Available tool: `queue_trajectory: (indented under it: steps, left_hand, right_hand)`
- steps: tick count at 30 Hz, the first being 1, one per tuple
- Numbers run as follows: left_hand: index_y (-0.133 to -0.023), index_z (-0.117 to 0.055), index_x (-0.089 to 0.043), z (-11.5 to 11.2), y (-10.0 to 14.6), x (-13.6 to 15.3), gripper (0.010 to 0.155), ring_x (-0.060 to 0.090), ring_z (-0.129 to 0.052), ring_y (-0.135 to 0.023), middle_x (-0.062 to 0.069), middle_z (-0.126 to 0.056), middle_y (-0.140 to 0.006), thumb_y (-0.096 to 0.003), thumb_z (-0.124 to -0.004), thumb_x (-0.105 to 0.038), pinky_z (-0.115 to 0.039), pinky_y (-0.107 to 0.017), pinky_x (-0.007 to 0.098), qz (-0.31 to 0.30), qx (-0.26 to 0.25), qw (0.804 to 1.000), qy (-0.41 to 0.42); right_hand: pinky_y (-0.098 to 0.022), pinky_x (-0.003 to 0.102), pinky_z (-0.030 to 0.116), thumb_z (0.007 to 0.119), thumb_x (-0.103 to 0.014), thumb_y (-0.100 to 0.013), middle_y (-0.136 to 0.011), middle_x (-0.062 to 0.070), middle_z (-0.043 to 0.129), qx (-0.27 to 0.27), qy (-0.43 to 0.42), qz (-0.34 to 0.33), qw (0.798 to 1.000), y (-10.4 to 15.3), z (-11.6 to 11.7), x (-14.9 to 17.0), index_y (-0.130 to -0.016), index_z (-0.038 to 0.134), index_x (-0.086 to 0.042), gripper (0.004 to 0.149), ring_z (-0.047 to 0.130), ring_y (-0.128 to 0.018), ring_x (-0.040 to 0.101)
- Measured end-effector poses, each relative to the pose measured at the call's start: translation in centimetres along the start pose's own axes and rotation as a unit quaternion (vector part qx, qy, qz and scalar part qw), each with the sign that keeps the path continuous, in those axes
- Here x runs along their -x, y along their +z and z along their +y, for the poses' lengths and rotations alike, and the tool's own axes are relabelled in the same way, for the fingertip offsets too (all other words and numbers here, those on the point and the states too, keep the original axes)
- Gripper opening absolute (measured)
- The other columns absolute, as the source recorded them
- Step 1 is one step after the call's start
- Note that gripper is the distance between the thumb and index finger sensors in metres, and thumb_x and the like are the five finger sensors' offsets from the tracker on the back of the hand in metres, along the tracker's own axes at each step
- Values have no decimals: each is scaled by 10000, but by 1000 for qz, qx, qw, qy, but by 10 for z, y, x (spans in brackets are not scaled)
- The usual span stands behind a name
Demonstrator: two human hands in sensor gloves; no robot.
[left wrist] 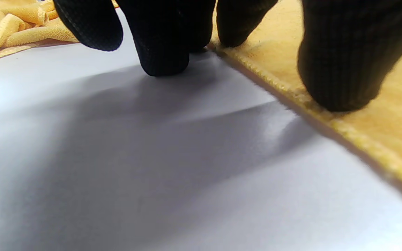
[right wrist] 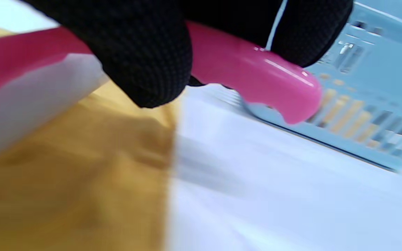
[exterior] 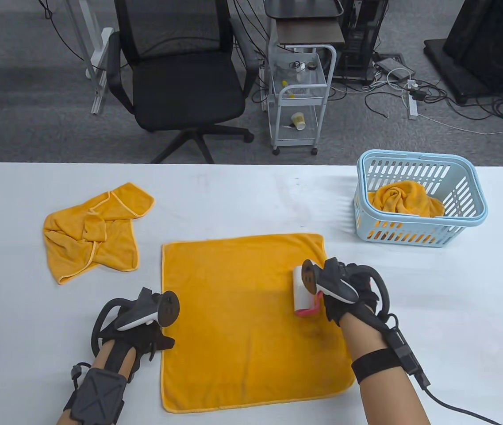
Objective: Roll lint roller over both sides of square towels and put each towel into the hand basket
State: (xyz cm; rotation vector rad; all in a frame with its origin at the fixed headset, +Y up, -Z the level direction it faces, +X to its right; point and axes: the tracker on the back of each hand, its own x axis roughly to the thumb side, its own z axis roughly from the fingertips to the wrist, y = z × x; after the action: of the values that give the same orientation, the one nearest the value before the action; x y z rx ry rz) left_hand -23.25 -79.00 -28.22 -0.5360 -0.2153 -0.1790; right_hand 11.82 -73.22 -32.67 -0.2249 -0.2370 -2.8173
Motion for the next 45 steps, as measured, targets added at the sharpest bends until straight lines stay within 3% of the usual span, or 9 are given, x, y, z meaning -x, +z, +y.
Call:
queue_trajectory:
  steps: [5, 9, 14, 23, 27, 31, 36, 41, 45]
  left_hand:
    - [-1080, -505, -299, 0, 0, 0, 885, 362, -734, -950, 93, -477, -1196, -346, -886, -615, -552, -744, 681, 0, 0, 1000, 1]
    - [-1080, -505, -298, 0, 0, 0, 885, 360, -736, -950, 90, -478, -1196, -346, -886, -615, -552, -745, 680, 0, 0, 1000, 0]
    - [-1079, -505, -300, 0, 0, 0, 884, 363, -734, -950, 90, -479, -1195, -346, -886, -614, -551, -745, 681, 0, 0, 1000, 0]
    - [-1079, -507, -298, 1, 0, 0, 884, 362, -738, -950, 90, -481, -1195, -345, -887, -613, -551, -745, 681, 0, 1, 1000, -2]
    - [-1080, -507, -296, 1, 0, -1, 885, 363, -739, -949, 92, -480, -1196, -346, -887, -613, -551, -746, 681, 0, 1, 1000, -2]
    - [-1080, -507, -297, 1, 0, -1, 885, 362, -738, -949, 90, -479, -1196, -346, -887, -613, -551, -746, 680, 0, 1, 1000, -2]
    - [-1080, -505, -296, 0, 0, 0, 885, 363, -733, -950, 91, -477, -1195, -347, -886, -612, -550, -745, 681, 0, 1, 1000, 1]
    - [-1078, -505, -298, 0, 0, 0, 883, 360, -734, -951, 90, -476, -1196, -346, -884, -614, -552, -745, 680, 2, 1, 1000, -1]
    - [-1079, -505, -297, 1, 0, -1, 885, 361, -736, -951, 90, -479, -1195, -345, -885, -613, -552, -745, 680, 2, 1, 1000, -2]
  right_hand:
    - [-592, 619, 748, 912, -267, -460, -959, 92, 763, 18, -23, -106, 994, 11, -11, -76, -1005, 711, -253, 581, 823, -869, 392]
    - [-587, 606, 757, 903, -281, -463, -953, 93, 770, 15, -7, -131, 991, 13, -6, -104, -1018, 694, -263, 593, 837, -857, 388]
    - [-588, 625, 747, 910, -255, -460, -951, 100, 776, -9, 17, -80, 997, 10, 1, -72, -1022, 692, -284, 604, 831, -860, 399]
    - [-607, 638, 723, 929, -226, -452, -960, 93, 765, -77, 112, 66, 989, 16, 19, 39, -996, 743, -282, 577, 800, -887, 397]
    - [-600, 632, 734, 926, -240, -456, -962, 97, 758, -35, 46, 20, 998, 25, 12, 16, -1000, 731, -277, 579, 806, -882, 399]
    - [-583, 611, 759, 927, -269, -454, -949, 98, 773, -15, -51, -88, 995, 34, 0, -50, -1012, 710, -262, 599, 836, -856, 394]
    - [-579, 591, 766, 924, -294, -454, -935, 97, 787, -20, -44, -154, 987, 39, 2, -94, -1019, 701, -252, 609, 854, -833, 385]
    - [-586, 612, 750, 933, -262, -447, -928, 100, 794, -30, -5, -107, 994, 38, 5, -56, -1011, 711, -265, 606, 844, -832, 395]
    - [-597, 632, 731, 953, -230, -440, -929, 103, 795, -79, 52, -17, 995, 38, 16, 12, -996, 745, -261, 594, 826, -847, 403]
